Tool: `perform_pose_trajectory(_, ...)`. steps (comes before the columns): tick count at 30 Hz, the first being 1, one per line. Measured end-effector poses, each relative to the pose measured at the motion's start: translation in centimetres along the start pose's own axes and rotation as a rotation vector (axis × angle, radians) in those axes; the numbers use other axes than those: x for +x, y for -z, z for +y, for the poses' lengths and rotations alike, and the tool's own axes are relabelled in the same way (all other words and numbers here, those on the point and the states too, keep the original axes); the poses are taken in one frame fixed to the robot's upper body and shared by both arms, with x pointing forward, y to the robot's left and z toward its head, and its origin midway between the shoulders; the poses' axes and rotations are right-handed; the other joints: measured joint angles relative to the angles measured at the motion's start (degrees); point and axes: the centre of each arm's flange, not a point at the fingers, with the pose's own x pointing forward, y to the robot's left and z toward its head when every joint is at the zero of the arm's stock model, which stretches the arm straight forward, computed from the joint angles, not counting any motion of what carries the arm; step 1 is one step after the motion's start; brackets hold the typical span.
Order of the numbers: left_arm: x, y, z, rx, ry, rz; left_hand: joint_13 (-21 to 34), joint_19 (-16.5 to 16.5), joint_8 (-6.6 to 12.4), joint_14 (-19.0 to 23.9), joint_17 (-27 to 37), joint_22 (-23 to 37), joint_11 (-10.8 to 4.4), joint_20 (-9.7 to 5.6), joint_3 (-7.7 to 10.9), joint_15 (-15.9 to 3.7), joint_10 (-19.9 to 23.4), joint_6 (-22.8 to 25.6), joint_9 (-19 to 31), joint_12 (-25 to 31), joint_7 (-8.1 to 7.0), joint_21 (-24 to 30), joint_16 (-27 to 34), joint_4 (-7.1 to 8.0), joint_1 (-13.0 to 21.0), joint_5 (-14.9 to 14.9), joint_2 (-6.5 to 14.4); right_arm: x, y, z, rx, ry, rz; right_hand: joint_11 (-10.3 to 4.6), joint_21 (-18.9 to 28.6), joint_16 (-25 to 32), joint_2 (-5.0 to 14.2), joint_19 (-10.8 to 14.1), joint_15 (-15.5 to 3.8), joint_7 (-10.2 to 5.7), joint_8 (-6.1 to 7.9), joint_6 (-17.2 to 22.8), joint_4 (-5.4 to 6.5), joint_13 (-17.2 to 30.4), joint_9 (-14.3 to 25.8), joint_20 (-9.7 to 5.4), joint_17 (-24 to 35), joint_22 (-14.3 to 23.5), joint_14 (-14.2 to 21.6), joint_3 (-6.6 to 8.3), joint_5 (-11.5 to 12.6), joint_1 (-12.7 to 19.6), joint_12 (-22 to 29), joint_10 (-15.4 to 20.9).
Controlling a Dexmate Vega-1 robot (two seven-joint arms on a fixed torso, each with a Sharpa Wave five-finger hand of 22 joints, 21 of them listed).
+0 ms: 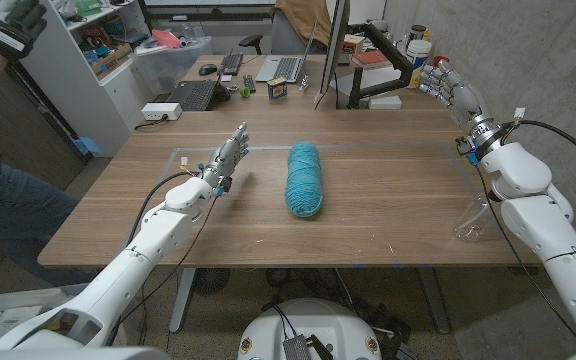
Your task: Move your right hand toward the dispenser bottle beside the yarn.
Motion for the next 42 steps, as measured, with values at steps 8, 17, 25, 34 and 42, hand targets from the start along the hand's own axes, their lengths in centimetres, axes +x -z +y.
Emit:
perform_pose_trajectory(8, 0.1, -0.4, 0.0, 0.008, -0.002, -0.004, 0.00, 0.00, 0.00, 0.00, 0.00, 0.00, 0.00, 0.00, 0.00, 0.00, 0.00, 0.22, 0.00, 0.00, 0.23, 0.00, 0.00, 0.00, 0.00, 0.00, 0.00, -0.5, -0.4, -0.7, -0.015, 0.012, -0.016, -0.30, 0.00, 0.00, 0.00, 0.21, -0.22, -0.20, 0.00, 0.21, 0.00, 0.00, 0.00, 0.21, 0.00, 0.00, 0.21, 0.00, 0.00, 0.00, 0.00, 0.30)
perform_pose_trajectory(17, 0.3, -0.7, 0.0, 0.016, -0.002, -0.004, 0.00, 0.00, 0.00, 0.00, 0.00, 0.00, 0.00, 0.00, -0.24, 0.00, 0.00, 0.23, 0.00, 0.00, 0.24, 0.00, 0.00, -0.24, 0.22, 0.00, 0.22, -0.9, -0.6, -1.5, -0.034, 0.023, -0.037, -0.62, 0.00, 0.00, 0.00, 0.84, -0.82, -0.50, 0.00, 0.51, 0.00, 0.00, 0.00, -0.01, 0.00, 0.00, 0.82, 0.00, 0.00, 0.00, 0.00, 0.62)
perform_pose_trajectory(25, 0.5, -0.8, 0.0, 0.023, -0.003, 0.003, 0.00, 0.21, 0.00, 0.00, 0.00, 0.00, 0.00, -0.21, -0.24, 0.00, 0.00, 0.41, 0.00, 0.00, 0.42, 0.00, 0.00, -0.24, 0.22, 0.00, 0.22, -1.4, -0.6, -2.0, -0.047, 0.032, -0.044, -0.62, 0.00, 0.00, -0.17, 0.84, -1.02, -0.81, 0.00, 0.82, -0.24, 0.01, 0.00, -0.01, 0.00, 0.00, 1.23, -0.24, 0.00, 0.17, 0.00, 0.62)
perform_pose_trajectory(34, 0.5, -1.0, 0.0, 0.032, -0.004, 0.007, 0.00, 0.20, 0.00, 0.00, 0.00, 0.00, 0.00, -0.21, -0.24, 0.00, 0.00, 0.41, -0.01, 0.00, 0.41, 0.00, 0.00, -0.24, 0.22, 0.00, 0.22, -2.1, -0.7, -2.6, -0.076, 0.028, -0.046, -0.62, 0.00, 0.00, 0.01, 1.04, -1.02, -1.02, 0.00, 1.03, -0.24, 0.01, 0.00, 0.20, 0.00, 0.00, 1.23, -0.24, 0.43, 0.61, 0.00, 0.61)
perform_pose_trajectory(42, 0.6, -1.0, -0.2, 0.033, -0.006, 0.006, 0.00, 0.34, 0.00, 0.54, 0.00, -0.01, -0.30, -0.07, -0.42, -0.54, 0.30, 1.03, 0.00, 0.23, 0.41, 0.22, 0.35, -0.42, 0.24, 0.00, 0.24, -2.6, -1.1, -3.0, -0.093, 0.029, -0.055, -0.82, 0.00, 0.00, 0.01, 1.25, -1.33, -1.22, 0.00, 1.23, -0.24, 0.01, 0.00, 0.40, 0.00, 0.00, 1.54, -0.24, 0.43, 0.61, 0.00, 0.82)
